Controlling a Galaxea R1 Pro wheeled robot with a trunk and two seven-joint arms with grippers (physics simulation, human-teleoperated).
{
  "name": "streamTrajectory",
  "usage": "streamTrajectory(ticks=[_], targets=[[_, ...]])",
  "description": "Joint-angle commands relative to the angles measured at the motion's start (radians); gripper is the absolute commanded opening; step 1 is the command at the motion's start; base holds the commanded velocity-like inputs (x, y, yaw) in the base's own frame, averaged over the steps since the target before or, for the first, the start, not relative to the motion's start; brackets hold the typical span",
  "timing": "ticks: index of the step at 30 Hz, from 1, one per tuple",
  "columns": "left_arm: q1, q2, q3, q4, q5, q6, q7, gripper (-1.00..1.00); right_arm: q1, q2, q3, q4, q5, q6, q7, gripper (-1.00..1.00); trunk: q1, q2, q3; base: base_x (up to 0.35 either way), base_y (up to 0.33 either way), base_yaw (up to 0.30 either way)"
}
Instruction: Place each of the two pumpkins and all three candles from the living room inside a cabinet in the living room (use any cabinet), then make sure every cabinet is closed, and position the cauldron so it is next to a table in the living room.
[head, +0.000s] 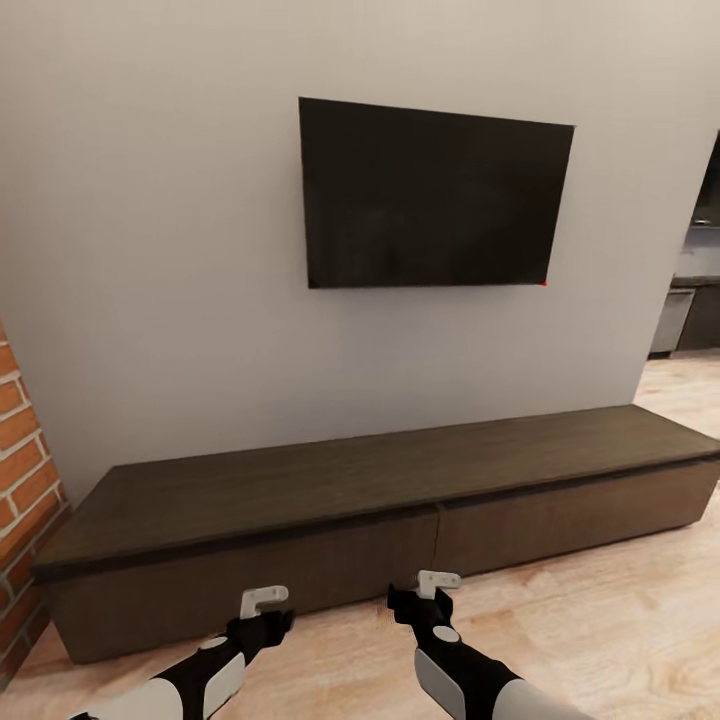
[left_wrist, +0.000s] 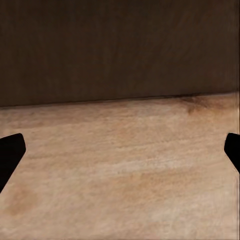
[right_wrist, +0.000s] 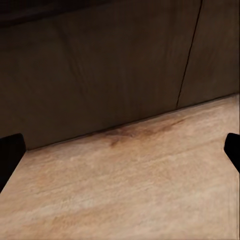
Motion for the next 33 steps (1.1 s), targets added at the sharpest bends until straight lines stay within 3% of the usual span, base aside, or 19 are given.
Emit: streamTrajectory(ticks=[1,9,15,33], targets=[[-0.001,0.000,-0.008,0.001,0.013,-0.002,-0.002,1.00,-0.001,0.000,0.008,0.000,-0.012,-0.005,-0.004,1.00,-0.004,0.007,0.003,0.000,0.000,-0.231],[-0.002,0.012,0.020,-0.001,0.075,0.057,-0.002,1.00,-0.001,0.000,0.008,0.001,-0.014,-0.005,-0.004,1.00,-0.035,0.063,0.038,-0.028,0.000,-0.232],[-0.002,0.014,0.026,-0.001,0.078,0.060,-0.002,1.00,-0.001,0.000,0.007,0.002,-0.014,-0.005,-0.004,1.00,-0.058,0.105,0.063,-0.188,0.000,-0.234],[-0.002,0.013,0.028,-0.001,0.080,0.060,0.000,1.00,-0.001,0.000,0.007,0.003,-0.014,-0.005,-0.004,1.00,-0.127,0.231,0.140,-0.008,0.000,-0.235]])
